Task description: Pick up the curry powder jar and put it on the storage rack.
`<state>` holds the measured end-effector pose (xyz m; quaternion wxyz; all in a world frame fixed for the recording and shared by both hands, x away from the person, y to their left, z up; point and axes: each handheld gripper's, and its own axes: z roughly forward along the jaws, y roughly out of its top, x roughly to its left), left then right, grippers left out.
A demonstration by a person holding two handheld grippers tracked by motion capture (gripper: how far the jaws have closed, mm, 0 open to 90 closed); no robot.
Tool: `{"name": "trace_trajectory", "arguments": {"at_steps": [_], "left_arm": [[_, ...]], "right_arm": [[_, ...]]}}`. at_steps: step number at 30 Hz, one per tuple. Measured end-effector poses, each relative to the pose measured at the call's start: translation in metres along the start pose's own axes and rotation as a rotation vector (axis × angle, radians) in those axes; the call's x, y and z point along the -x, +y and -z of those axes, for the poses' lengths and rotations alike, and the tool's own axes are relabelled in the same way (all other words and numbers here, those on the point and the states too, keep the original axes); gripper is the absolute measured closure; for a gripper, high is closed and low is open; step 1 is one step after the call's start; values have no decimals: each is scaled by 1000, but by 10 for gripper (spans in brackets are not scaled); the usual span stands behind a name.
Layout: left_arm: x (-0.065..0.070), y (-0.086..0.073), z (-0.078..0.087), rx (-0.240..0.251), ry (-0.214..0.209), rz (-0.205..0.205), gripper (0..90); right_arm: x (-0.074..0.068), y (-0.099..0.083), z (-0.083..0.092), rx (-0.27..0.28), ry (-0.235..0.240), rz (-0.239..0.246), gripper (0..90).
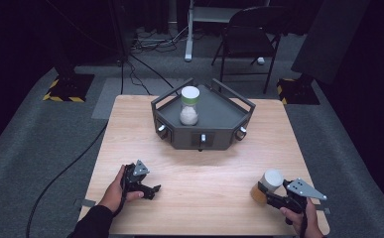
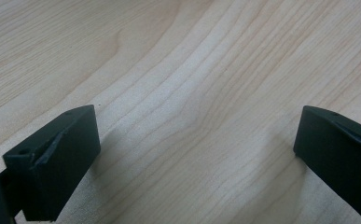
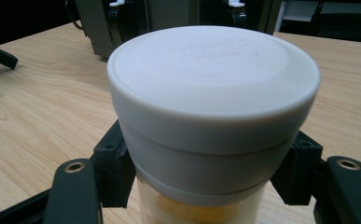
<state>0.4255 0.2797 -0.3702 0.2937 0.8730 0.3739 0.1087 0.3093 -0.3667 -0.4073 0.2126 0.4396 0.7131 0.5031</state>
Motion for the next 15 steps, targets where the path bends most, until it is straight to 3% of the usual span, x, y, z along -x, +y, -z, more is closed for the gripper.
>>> {"name": "trace_trajectory", "arguments": {"at_steps": [15], "left_arm": [[0,0,0,0,0,0,3]], "right_arm": [[-6,17,-3,21,-59,-10,345]]}}
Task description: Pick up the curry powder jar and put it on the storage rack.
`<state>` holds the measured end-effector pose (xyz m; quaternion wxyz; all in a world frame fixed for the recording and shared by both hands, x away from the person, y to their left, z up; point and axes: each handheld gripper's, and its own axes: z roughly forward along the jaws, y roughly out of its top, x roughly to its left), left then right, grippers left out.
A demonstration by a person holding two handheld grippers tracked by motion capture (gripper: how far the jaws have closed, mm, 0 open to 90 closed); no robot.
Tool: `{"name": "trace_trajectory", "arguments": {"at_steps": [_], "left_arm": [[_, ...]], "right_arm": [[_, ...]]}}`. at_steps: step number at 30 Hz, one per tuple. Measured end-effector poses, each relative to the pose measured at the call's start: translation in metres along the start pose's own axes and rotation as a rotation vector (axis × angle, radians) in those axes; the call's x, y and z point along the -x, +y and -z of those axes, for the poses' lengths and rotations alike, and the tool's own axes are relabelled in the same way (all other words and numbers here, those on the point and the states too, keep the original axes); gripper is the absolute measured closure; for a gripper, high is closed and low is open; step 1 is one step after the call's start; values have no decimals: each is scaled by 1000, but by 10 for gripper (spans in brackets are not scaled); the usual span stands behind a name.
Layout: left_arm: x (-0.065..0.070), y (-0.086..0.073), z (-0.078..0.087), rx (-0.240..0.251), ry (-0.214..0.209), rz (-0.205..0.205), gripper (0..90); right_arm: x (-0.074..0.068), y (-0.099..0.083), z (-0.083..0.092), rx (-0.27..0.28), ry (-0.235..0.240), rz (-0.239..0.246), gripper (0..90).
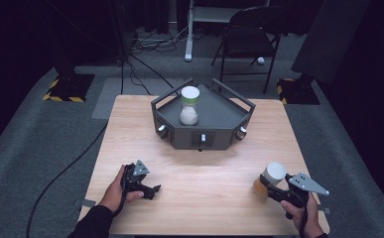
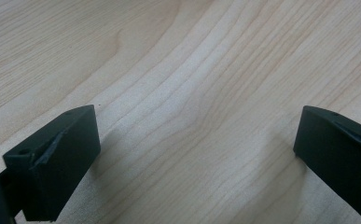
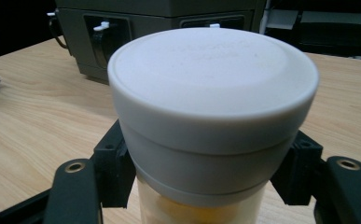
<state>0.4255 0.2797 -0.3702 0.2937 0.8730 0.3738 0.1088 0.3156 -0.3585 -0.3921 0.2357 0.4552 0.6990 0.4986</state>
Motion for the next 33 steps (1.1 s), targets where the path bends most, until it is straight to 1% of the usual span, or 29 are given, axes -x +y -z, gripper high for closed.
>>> {"name": "trace_trajectory", "arguments": {"at_steps": [7,16,17,20,21,24,25,27,28,29,33], "left_arm": [[0,0,0,0,0,0,3],[0,0,0,0,0,0,3],[0,0,0,0,0,0,3],[0,0,0,0,0,0,3],[0,0,0,0,0,0,3],[0,0,0,0,0,0,3],[0,0,0,0,0,0,3],[0,0,0,0,0,0,3],[0,0,0,0,0,0,3],[0,0,0,0,0,0,3],[0,0,0,0,0,0,3]], "right_arm": [[-3,8,-4,2,-13,7,345],[-6,19,-9,3,-33,0,345],[-8,24,-12,5,-43,0,345],[-9,29,-16,9,-45,-1,345],[-12,36,-19,12,-55,-2,345],[-13,45,-24,24,-58,-5,345],[-13,45,-24,24,-58,-5,345],[-15,53,-28,30,-67,1,345],[-17,60,-31,30,-75,2,345],[-17,60,-31,30,-75,2,345],[-18,78,-38,29,-85,12,345]]}}
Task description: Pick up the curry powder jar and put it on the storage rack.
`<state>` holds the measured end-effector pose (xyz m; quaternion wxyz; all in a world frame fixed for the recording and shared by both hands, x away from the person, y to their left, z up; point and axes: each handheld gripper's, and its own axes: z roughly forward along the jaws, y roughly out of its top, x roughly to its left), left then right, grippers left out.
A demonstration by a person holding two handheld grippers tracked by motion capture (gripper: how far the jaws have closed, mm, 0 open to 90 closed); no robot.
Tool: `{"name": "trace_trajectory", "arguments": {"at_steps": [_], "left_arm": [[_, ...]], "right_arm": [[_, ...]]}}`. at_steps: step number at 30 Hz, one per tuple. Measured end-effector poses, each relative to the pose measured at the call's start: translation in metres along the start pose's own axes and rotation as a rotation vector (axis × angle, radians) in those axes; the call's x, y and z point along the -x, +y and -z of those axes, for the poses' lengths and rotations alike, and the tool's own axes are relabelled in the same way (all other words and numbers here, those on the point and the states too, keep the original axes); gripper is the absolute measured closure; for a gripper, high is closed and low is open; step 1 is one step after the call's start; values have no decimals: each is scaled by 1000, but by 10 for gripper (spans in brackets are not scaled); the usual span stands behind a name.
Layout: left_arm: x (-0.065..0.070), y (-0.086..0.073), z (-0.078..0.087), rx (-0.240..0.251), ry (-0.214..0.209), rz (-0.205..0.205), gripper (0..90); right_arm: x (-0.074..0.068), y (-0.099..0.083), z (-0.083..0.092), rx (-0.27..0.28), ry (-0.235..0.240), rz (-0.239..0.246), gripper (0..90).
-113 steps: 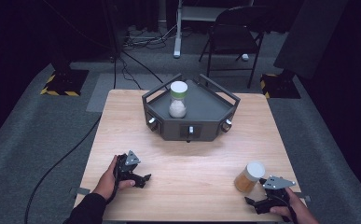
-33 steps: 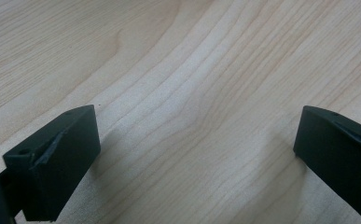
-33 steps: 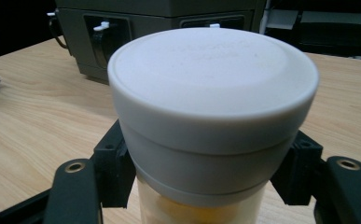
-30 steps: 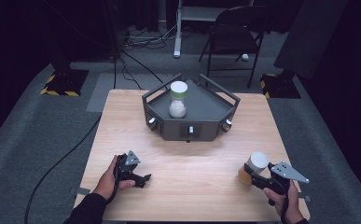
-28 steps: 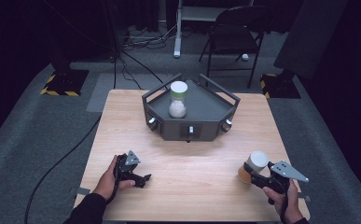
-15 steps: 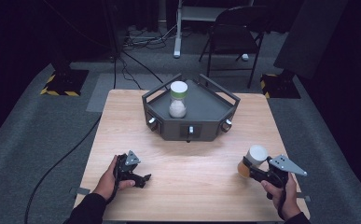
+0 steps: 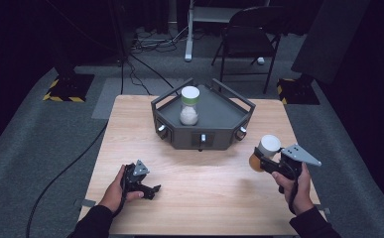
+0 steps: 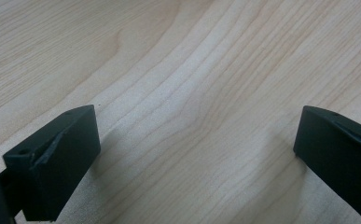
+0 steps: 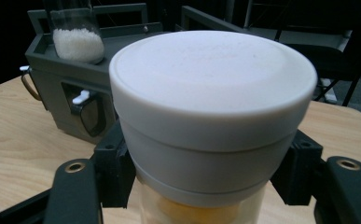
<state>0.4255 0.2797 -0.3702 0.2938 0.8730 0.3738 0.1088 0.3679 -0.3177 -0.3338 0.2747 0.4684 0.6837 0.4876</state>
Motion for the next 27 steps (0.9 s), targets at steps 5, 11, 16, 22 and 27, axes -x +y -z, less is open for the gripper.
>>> {"name": "trace_trajectory", "arguments": {"at_steps": [5,11,16,22,27], "left_arm": [[0,0,0,0,0,0,3],[0,0,0,0,0,0,3],[0,0,0,0,0,0,3],[0,0,0,0,0,0,3],[0,0,0,-1,0,0,3]], "right_arm": [[-3,17,-9,20,-23,1,345],[-6,43,-24,51,-35,12,345],[-10,57,-36,61,-30,23,345],[-17,70,-48,70,-28,26,345],[-21,78,-54,79,-28,27,345]]}}
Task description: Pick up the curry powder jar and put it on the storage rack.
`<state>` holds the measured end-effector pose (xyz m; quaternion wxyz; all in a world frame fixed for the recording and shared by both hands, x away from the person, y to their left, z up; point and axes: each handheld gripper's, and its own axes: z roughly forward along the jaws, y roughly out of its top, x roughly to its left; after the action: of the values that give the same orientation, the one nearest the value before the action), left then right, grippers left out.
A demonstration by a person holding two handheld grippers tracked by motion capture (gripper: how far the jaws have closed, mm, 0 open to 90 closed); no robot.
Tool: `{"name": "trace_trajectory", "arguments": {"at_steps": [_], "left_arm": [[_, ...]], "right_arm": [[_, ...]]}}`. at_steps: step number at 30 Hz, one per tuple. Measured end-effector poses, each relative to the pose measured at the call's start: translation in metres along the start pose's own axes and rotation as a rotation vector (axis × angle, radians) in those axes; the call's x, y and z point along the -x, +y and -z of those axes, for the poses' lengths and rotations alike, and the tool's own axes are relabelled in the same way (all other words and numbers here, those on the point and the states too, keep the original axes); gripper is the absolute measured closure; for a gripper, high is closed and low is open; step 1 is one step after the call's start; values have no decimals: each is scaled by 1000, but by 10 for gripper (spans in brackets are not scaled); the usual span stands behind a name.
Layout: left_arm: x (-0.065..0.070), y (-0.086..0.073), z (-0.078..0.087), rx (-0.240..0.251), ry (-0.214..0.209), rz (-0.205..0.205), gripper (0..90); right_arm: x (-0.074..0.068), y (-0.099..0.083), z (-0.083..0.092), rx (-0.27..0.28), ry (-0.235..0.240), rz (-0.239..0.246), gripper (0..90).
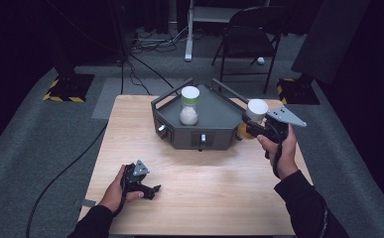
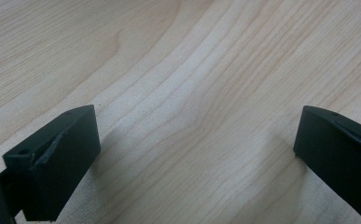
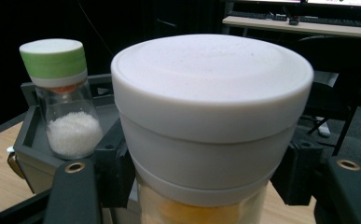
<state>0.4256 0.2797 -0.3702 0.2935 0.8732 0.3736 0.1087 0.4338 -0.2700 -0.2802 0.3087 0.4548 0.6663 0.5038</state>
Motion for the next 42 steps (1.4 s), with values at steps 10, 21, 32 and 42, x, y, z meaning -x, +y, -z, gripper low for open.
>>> {"name": "trace_trajectory", "arguments": {"at_steps": [10,21,32,42], "left_arm": [[0,0,0,0,1,0,3],[0,0,0,-1,0,1,3],[0,0,0,-1,0,0,3],[0,0,0,-1,0,-1,3]], "right_arm": [[-7,13,-28,-10,6,5,344],[-17,23,-62,-16,-6,2,344],[-24,22,-89,-7,-1,-17,344],[-25,14,-105,-38,6,-29,344]]}}
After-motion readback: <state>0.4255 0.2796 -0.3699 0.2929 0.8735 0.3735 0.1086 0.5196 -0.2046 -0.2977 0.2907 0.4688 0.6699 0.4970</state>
